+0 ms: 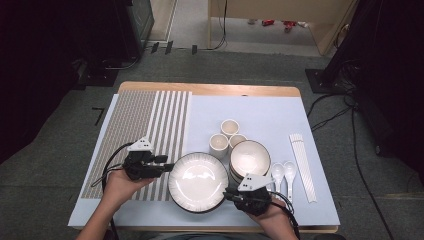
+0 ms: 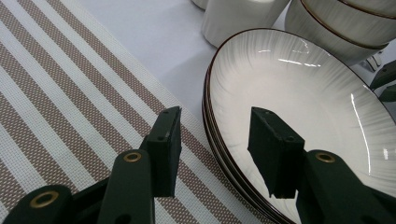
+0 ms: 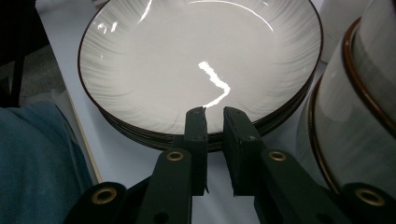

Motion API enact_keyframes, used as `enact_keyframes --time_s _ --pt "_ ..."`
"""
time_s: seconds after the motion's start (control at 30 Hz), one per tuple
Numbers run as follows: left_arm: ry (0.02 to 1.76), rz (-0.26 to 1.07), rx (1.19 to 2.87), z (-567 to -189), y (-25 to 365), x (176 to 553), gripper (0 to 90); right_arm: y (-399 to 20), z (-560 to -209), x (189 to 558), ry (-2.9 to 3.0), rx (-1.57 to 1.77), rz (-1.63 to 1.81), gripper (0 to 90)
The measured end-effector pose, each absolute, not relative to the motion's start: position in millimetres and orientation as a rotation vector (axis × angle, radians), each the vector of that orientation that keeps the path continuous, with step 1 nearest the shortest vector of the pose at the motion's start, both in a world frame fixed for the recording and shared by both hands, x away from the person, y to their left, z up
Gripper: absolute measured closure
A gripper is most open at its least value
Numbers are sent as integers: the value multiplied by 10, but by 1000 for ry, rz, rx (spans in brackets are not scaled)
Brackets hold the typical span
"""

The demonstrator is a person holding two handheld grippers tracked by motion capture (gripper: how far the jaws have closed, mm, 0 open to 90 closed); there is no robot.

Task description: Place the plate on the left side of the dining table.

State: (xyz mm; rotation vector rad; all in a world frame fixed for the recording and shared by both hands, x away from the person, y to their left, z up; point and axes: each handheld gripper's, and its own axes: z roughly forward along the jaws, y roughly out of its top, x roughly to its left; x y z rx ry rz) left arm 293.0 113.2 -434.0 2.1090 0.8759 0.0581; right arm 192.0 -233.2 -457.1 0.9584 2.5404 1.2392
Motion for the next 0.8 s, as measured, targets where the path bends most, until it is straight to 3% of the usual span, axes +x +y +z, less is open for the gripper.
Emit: enact_keyframes --time_s 0.57,0.8 --pt "877 63 2112 -4348 1152 2929 532 -2220 -4540 1799 2555 914 1240 774" --pt "870 43 2123 -4355 1122 2932 568 -2199 -4537 1777 2539 904 1201 810"
